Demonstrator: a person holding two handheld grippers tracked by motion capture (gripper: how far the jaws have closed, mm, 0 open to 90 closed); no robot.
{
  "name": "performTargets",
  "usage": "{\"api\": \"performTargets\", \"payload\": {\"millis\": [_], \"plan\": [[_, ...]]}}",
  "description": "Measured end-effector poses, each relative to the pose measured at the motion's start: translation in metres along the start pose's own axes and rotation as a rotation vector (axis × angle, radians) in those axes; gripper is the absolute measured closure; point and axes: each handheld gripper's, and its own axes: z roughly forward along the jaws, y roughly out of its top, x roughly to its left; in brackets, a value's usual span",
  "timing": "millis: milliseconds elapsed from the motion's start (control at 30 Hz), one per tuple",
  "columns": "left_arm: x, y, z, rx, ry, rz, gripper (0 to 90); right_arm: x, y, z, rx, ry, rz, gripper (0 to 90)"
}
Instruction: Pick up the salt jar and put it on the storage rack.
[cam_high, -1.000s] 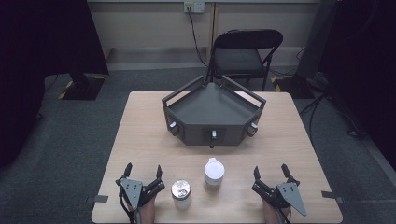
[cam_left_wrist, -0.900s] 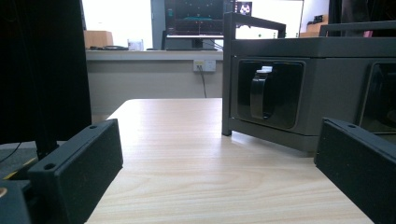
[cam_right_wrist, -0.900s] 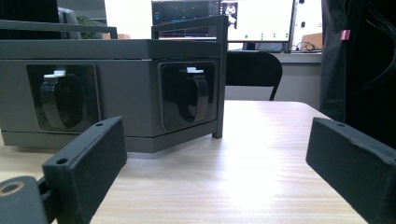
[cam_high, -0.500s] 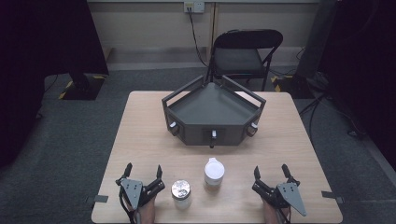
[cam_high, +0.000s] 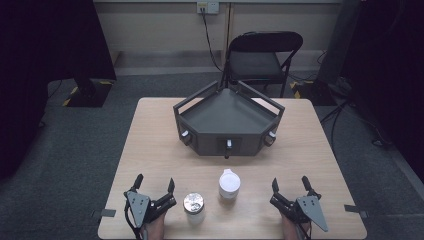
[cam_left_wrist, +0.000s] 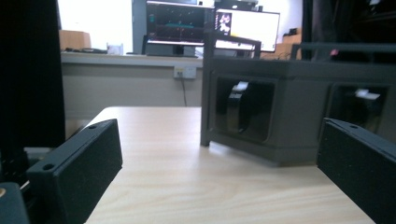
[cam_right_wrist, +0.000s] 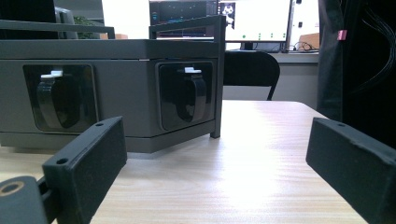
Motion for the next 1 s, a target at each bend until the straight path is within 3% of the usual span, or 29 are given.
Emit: {"api": "performTargets", "payload": {"millis": [167, 267, 467, 733, 800, 1000], "plan": [[0.000, 0.014, -0.006, -0.027, -0.083, 0.010, 0.0, 0.000, 0.000, 0.000, 0.000, 0.000, 0.000, 3.6], [-0.004, 0.021, -0.011, -0.051, -0.109, 0.029, 0.0, 0.000, 0.000, 0.000, 0.000, 0.000, 0.000, 3.6], [-0.007, 0.035, -0.015, -0.028, -0.177, 0.013, 0.2, 0.000, 0.000, 0.000, 0.000, 0.000, 0.000, 3.6], [-0.016, 0.034, -0.021, -0.016, -0.254, 0.013, 1.9, 0.000, 0.000, 0.000, 0.000, 0.001, 0.000, 3.6], [-0.018, 0.027, -0.024, -0.025, -0.291, 0.011, 2.1, 0.000, 0.000, 0.000, 0.000, 0.001, 0.000, 3.6], [-0.027, 0.022, -0.028, 0.017, -0.304, -0.002, 3.9, 0.000, 0.000, 0.000, 0.000, 0.001, 0.000, 3.6]]}}
